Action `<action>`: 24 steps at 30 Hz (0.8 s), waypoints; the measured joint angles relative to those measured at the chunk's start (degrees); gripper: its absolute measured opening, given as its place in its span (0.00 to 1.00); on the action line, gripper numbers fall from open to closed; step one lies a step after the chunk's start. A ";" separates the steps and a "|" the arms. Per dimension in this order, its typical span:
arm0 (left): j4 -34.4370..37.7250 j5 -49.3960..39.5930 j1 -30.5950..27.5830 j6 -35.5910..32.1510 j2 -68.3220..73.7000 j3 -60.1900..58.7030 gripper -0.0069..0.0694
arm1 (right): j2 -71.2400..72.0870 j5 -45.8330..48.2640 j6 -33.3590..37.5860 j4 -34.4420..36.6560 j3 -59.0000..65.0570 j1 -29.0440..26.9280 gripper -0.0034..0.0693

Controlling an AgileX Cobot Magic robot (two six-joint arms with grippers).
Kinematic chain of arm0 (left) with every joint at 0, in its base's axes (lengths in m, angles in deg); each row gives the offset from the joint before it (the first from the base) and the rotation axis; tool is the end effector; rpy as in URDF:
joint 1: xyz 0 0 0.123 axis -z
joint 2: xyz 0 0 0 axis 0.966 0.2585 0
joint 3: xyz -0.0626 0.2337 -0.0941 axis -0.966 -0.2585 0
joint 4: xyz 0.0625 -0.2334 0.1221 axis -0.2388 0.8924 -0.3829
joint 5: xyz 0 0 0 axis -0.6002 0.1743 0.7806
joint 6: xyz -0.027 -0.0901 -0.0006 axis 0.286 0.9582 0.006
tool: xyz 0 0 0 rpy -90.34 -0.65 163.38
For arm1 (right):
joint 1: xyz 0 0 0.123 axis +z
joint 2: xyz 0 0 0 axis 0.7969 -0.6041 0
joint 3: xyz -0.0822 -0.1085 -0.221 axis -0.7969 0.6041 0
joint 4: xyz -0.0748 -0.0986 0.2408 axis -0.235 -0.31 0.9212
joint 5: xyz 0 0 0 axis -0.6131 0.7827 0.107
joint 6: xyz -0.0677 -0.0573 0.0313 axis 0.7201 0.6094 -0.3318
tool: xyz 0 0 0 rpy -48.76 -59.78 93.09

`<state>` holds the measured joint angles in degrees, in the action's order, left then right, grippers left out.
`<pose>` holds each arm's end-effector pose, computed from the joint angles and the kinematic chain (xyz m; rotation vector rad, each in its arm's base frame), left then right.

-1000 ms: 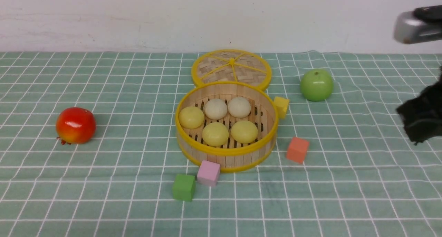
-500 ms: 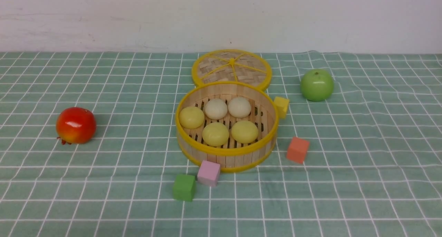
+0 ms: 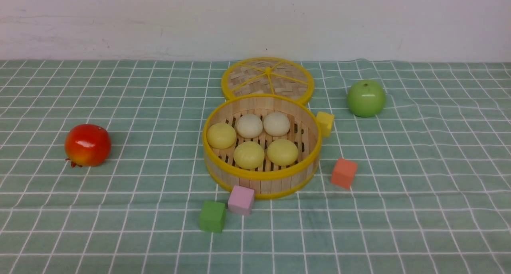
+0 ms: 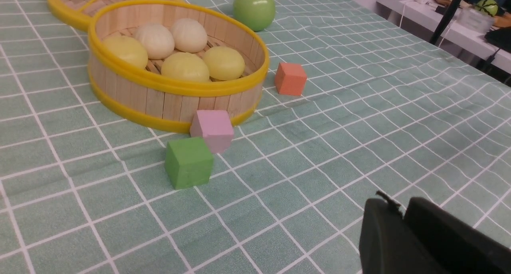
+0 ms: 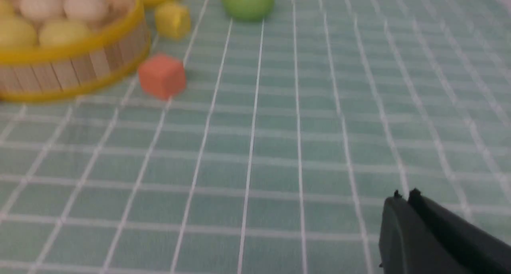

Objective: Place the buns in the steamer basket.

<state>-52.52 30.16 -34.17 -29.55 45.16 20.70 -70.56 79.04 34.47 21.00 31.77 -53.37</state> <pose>0.0943 -0.0832 0.2227 0.4144 1.7543 -0.7161 0.0963 0.0033 0.2151 -0.0207 1.9191 0.0371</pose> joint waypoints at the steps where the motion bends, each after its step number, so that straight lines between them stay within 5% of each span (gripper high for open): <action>1: 0.00 0.00 0.00 0.00 0.00 0.00 0.19 | 1.31 -1.24 0.04 0.49 3.26 -0.06 0.02; 24: 0.00 0.00 0.00 0.00 0.00 0.00 0.20 | 4.22 -8.16 -2.24 2.14 9.97 -0.45 0.02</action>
<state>-52.52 30.16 -34.17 -29.55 45.16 20.70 -66.34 70.88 32.22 23.13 41.73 -53.82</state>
